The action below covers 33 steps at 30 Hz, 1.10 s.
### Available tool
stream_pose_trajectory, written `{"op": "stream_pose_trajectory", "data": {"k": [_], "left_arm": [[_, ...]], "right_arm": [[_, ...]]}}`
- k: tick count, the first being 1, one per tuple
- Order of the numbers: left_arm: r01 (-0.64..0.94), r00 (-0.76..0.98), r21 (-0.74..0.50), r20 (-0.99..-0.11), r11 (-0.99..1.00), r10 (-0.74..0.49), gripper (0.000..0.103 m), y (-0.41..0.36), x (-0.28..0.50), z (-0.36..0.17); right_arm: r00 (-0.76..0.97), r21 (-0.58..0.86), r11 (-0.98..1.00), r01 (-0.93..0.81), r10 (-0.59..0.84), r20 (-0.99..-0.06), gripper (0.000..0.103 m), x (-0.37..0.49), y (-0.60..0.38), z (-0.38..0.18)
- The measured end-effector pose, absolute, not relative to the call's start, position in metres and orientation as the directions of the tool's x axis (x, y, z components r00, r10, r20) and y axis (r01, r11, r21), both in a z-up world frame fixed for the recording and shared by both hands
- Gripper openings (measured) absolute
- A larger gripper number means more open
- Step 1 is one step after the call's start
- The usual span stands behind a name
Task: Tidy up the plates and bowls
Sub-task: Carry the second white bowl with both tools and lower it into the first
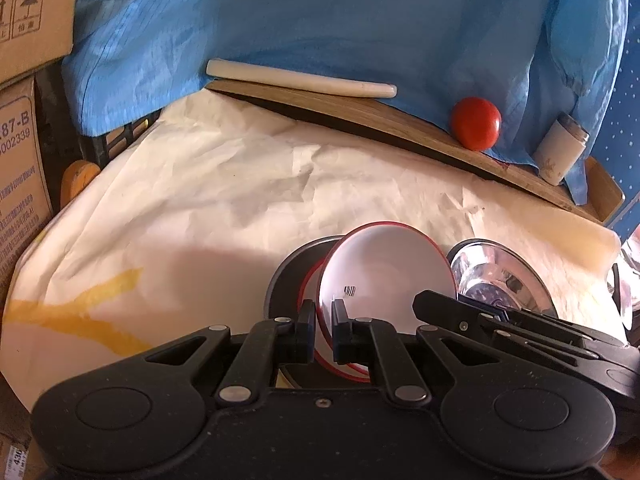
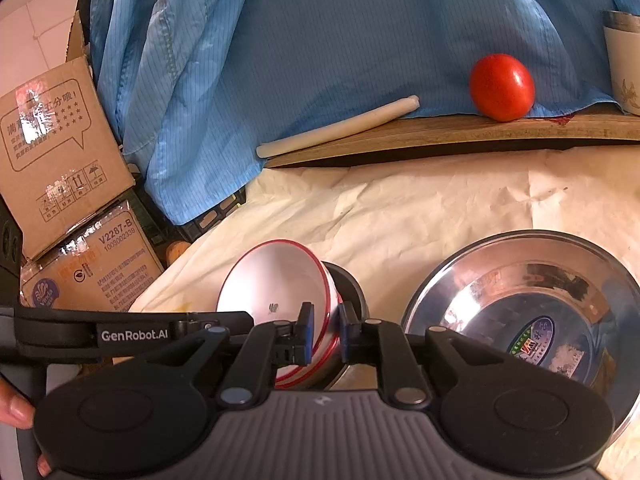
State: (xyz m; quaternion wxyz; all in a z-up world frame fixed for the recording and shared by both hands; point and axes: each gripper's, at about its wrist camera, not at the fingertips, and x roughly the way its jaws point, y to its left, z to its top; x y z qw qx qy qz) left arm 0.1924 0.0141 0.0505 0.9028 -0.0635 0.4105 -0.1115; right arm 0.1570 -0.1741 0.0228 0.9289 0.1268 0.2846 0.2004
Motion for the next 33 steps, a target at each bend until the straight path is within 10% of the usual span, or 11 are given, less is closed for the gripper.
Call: {"op": "stream_pose_trajectory", "data": {"k": [33], "left_arm": [[0.145, 0.642, -0.186, -0.73, 0.972, -0.236, 0.008, 0.0124, 0.1901, 0.0522]], "right_arm": [[0.756, 0.352, 0.885, -0.305, 0.449, -0.475, 0.017, 0.1524, -0.1739, 0.0225]]}}
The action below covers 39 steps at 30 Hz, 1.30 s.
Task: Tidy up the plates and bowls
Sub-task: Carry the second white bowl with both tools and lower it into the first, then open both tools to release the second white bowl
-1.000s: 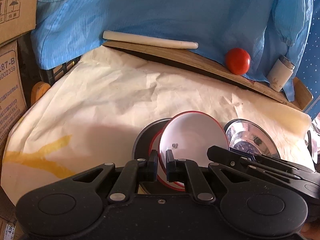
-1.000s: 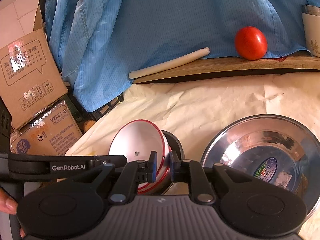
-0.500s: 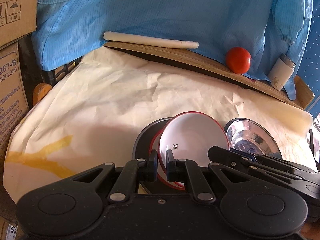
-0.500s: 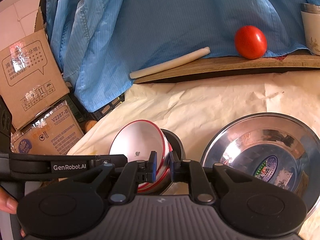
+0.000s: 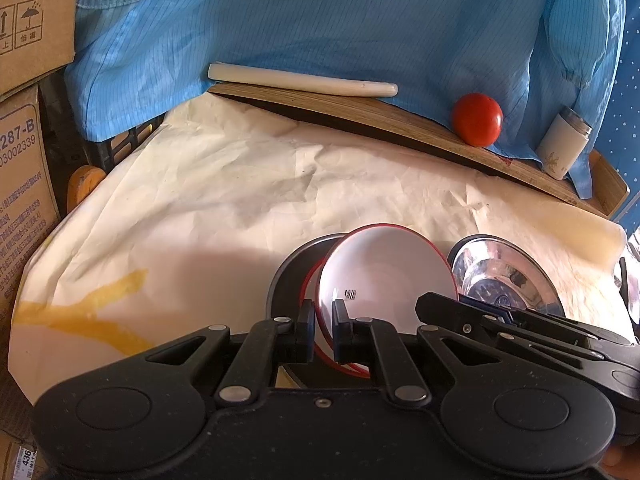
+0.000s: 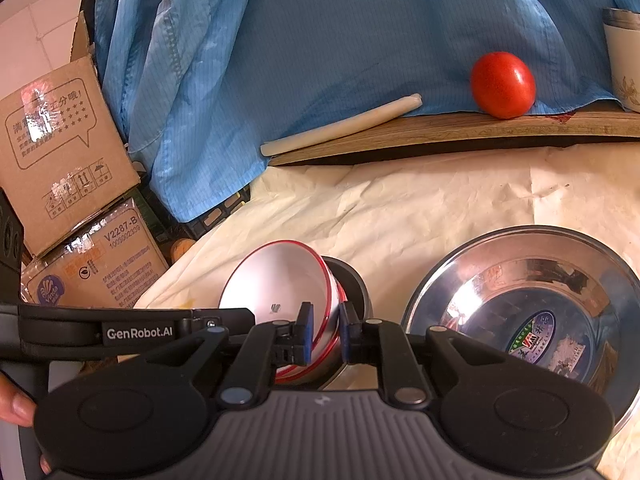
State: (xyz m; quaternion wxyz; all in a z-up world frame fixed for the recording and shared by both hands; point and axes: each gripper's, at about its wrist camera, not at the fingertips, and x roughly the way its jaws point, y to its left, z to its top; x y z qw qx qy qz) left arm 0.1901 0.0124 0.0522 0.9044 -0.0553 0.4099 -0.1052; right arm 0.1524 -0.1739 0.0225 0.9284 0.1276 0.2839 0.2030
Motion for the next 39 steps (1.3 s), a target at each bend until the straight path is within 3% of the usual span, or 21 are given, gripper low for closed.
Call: {"op": "stream_pose_trajectory", "data": {"k": [30, 39], "left_arm": [[0.144, 0.636, -0.19, -0.734, 0.971, -0.238, 0.018, 0.014, 0.187, 0.053], [0.15, 0.655, -0.235, -0.704, 0.96, -0.275, 0.029, 0.028, 0.183, 0.059]], "right_arm": [[0.754, 0.367, 0.878, -0.308, 0.461, -0.468, 0.02, 0.151, -0.175, 0.021], [0.764, 0.363, 0.88, -0.308, 0.456, -0.457, 0.032, 0.147, -0.18, 0.025]]}}
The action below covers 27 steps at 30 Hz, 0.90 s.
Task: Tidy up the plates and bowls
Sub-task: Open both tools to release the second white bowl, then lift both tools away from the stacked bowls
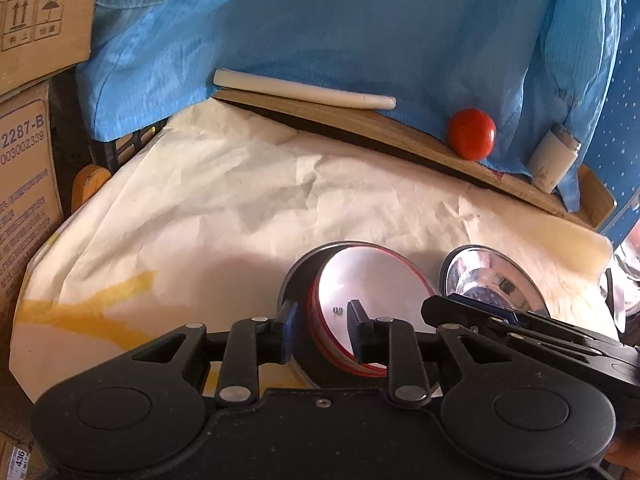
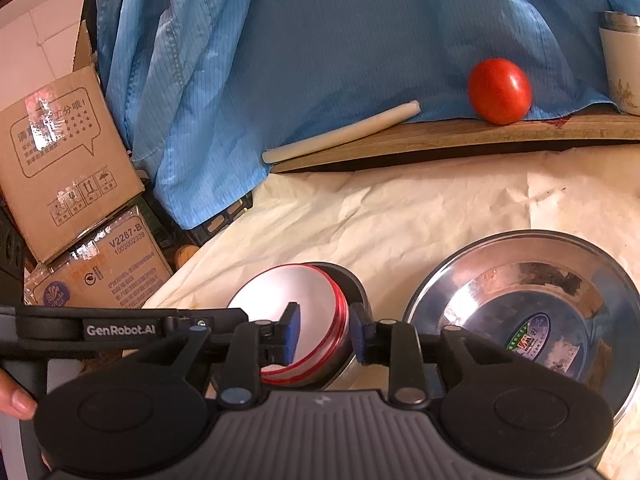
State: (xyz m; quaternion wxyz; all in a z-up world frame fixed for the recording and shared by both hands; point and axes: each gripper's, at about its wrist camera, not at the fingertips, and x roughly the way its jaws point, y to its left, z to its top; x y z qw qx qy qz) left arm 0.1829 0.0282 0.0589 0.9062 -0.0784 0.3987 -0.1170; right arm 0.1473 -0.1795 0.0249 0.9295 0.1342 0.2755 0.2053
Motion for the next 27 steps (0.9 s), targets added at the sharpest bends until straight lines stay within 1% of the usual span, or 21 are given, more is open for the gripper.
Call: {"op": "stream_pose_trajectory", "data": {"k": [2, 3, 4, 5, 6, 7, 8, 9, 10, 11, 12, 13, 14, 15, 17, 19, 22, 27], "left_arm": [[0.147, 0.659, -0.241, -0.699, 0.959, -0.277, 0.034, 0.031, 0.183, 0.06], [0.142, 0.664, -0.245, -0.696, 0.959, -0.276, 0.037, 0.033, 0.182, 0.061], [0.134, 0.669, -0.248, -0.691, 0.959, -0.272, 0.043, 0.035, 0.182, 0.062], [0.129, 0.676, -0.252, -0.685, 0.959, -0.271, 0.048, 0.037, 0.18, 0.063], [0.13, 0.683, -0.252, -0.679, 0.959, -0.27, 0.05, 0.038, 0.179, 0.065], [0.133, 0.689, -0.249, -0.673, 0.959, -0.27, 0.054, 0.038, 0.178, 0.066], [0.134, 0.694, -0.246, -0.668, 0.96, -0.268, 0.059, 0.039, 0.177, 0.067], [0.134, 0.7, -0.245, -0.663, 0.96, -0.267, 0.062, 0.04, 0.176, 0.069], [0.13, 0.706, -0.246, -0.657, 0.961, -0.264, 0.067, 0.041, 0.175, 0.07], [0.128, 0.712, -0.248, -0.651, 0.96, -0.263, 0.071, 0.042, 0.173, 0.071], [0.129, 0.719, -0.25, -0.643, 0.96, -0.264, 0.073, 0.042, 0.172, 0.073], [0.13, 0.724, -0.251, -0.637, 0.959, -0.265, 0.077, 0.043, 0.17, 0.074], [0.131, 0.729, -0.251, -0.631, 0.959, -0.265, 0.083, 0.044, 0.169, 0.075], [0.131, 0.733, -0.253, -0.626, 0.958, -0.266, 0.086, 0.045, 0.168, 0.075], [0.13, 0.742, -0.255, -0.617, 0.958, -0.264, 0.098, 0.047, 0.165, 0.077], [0.122, 0.745, -0.254, -0.616, 0.959, -0.258, 0.102, 0.048, 0.163, 0.077], [0.114, 0.729, -0.266, -0.632, 0.957, -0.263, 0.102, 0.055, 0.16, 0.078], [0.086, 0.672, -0.307, -0.685, 0.948, -0.283, 0.102, 0.072, 0.156, 0.072]], "right_arm": [[0.766, 0.361, 0.88, -0.309, 0.455, -0.455, 0.036, 0.146, -0.179, 0.026], [0.766, 0.36, 0.881, -0.308, 0.454, -0.454, 0.04, 0.145, -0.179, 0.026], [0.768, 0.358, 0.882, -0.307, 0.452, -0.454, 0.046, 0.145, -0.179, 0.027], [0.77, 0.356, 0.883, -0.306, 0.449, -0.453, 0.048, 0.144, -0.178, 0.027], [0.772, 0.353, 0.884, -0.306, 0.447, -0.451, 0.053, 0.143, -0.179, 0.028], [0.774, 0.349, 0.886, -0.306, 0.445, -0.45, 0.058, 0.142, -0.178, 0.029], [0.776, 0.345, 0.887, -0.306, 0.442, -0.449, 0.061, 0.141, -0.178, 0.03], [0.779, 0.34, 0.889, -0.306, 0.439, -0.448, 0.066, 0.14, -0.178, 0.03], [0.781, 0.336, 0.891, -0.306, 0.437, -0.446, 0.071, 0.139, -0.178, 0.031], [0.784, 0.332, 0.892, -0.307, 0.435, -0.443, 0.074, 0.137, -0.179, 0.032], [0.785, 0.33, 0.892, -0.309, 0.435, -0.441, 0.079, 0.136, -0.18, 0.033], [0.786, 0.329, 0.893, -0.309, 0.434, -0.44, 0.085, 0.135, -0.18, 0.033], [0.788, 0.326, 0.894, -0.308, 0.432, -0.439, 0.089, 0.133, -0.181, 0.034], [0.79, 0.322, 0.895, -0.308, 0.429, -0.438, 0.092, 0.132, -0.183, 0.034], [0.791, 0.312, 0.898, -0.311, 0.426, -0.44, 0.097, 0.13, -0.184, 0.035], [0.787, 0.295, 0.902, -0.315, 0.422, -0.45, 0.103, 0.127, -0.186, 0.036], [0.775, 0.238, 0.916, -0.324, 0.401, -0.489, 0.103, 0.124, -0.186, 0.038], [0.778, 0.058, 0.935, -0.351, 0.325, -0.537, 0.103, 0.112, -0.183, 0.05]]}}
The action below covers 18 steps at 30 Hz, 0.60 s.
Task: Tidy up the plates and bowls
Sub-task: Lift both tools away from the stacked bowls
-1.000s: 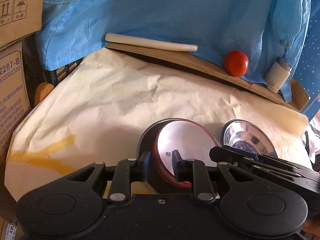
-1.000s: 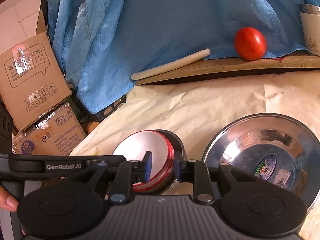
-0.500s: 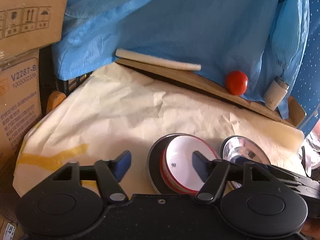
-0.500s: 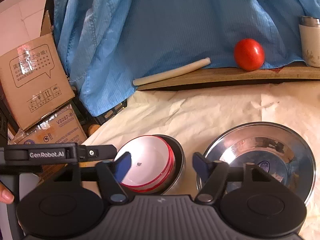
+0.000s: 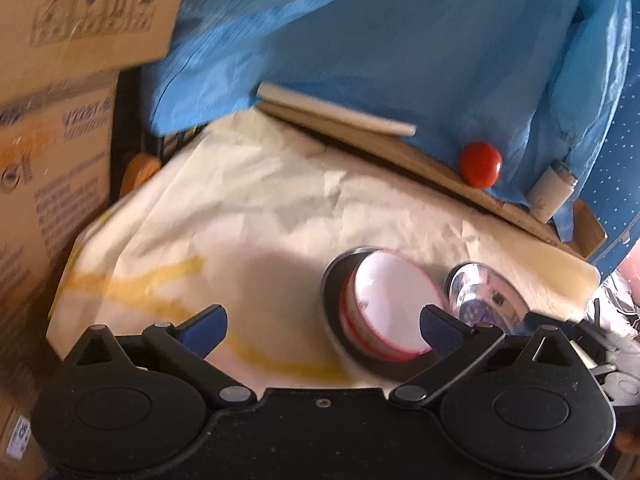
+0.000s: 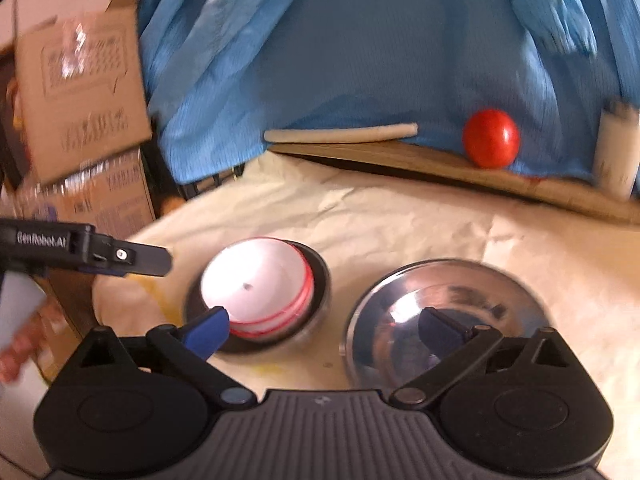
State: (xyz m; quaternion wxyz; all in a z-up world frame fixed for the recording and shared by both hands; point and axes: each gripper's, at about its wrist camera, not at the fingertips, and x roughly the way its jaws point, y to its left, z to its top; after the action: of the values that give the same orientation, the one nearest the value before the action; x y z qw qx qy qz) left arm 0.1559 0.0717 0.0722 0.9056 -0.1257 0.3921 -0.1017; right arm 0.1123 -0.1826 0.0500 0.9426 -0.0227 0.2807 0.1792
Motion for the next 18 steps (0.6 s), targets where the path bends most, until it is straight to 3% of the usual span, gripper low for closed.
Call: {"op": "stream_pose_trajectory", "data": {"k": [9, 18], "left_arm": [[0.036, 0.574, -0.271, -0.782, 0.962, -0.242, 0.102, 0.097, 0.154, 0.051], [0.006, 0.511, -0.278, -0.825, 0.961, -0.242, 0.102, 0.102, 0.162, 0.04]], "right_arm": [[0.72, -0.198, 0.847, -0.493, 0.27, -0.64, 0.103, 0.097, -0.171, 0.059], [0.645, -0.326, 0.706, -0.629, 0.239, -0.726, 0.103, 0.118, -0.167, 0.075]]}}
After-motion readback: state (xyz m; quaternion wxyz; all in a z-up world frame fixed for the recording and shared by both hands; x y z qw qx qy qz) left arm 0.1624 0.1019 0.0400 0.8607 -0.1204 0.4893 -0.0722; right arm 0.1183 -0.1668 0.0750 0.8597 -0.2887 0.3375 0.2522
